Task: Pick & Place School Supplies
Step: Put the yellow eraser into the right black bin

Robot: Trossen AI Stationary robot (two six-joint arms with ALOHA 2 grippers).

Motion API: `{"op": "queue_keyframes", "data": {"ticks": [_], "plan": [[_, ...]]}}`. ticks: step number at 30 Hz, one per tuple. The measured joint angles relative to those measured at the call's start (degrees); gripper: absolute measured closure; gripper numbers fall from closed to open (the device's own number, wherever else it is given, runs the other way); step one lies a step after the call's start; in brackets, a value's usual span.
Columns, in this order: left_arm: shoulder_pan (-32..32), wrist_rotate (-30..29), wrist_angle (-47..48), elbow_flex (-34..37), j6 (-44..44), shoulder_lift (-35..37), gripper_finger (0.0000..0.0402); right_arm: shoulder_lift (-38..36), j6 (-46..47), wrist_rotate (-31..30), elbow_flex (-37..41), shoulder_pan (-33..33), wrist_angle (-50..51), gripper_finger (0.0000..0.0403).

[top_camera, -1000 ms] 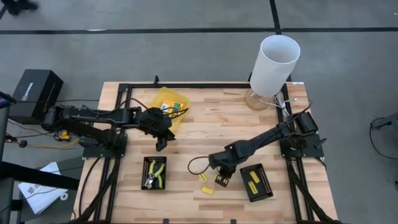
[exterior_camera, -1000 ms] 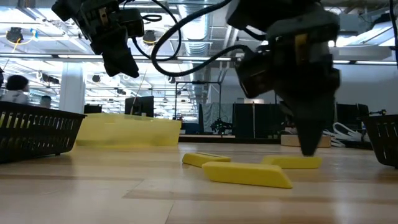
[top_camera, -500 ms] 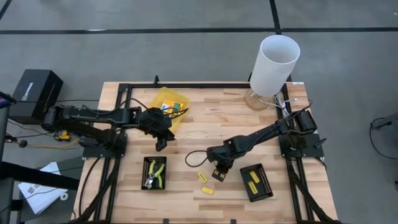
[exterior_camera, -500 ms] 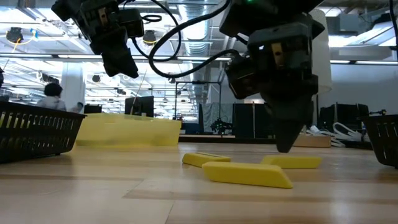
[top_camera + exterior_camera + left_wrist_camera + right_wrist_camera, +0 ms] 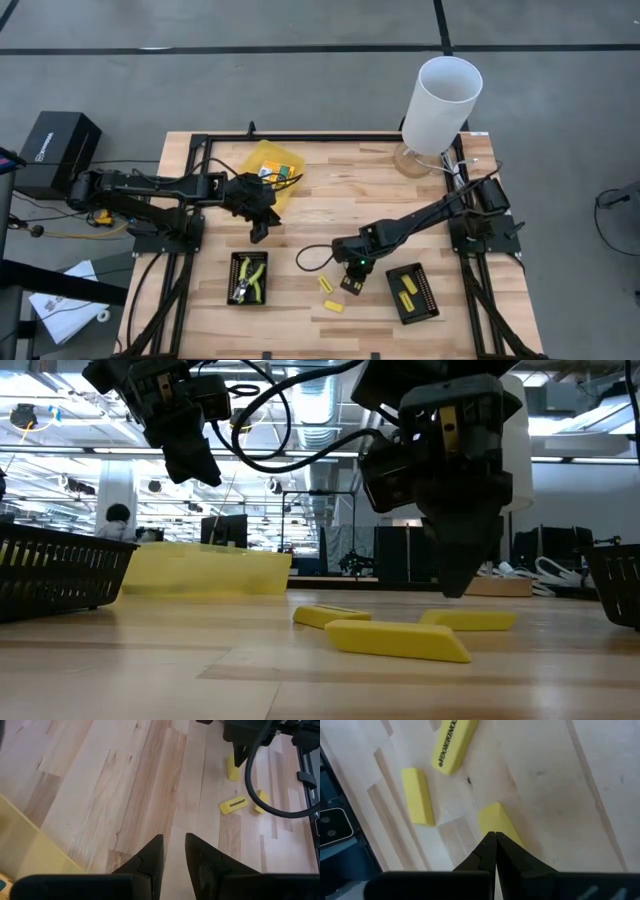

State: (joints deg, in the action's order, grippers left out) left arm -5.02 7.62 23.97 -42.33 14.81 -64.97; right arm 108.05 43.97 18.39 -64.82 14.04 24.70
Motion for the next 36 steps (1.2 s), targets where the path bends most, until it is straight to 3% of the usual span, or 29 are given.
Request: {"op": "queue_keyframes", "data": {"ticks": [36], "plan": [[0.0,0.0,0.5,0.0,-1.0,0.0,0.0325,0.0,0.2,-0.7,0.0,0.2,2.3,0.0403]]}}
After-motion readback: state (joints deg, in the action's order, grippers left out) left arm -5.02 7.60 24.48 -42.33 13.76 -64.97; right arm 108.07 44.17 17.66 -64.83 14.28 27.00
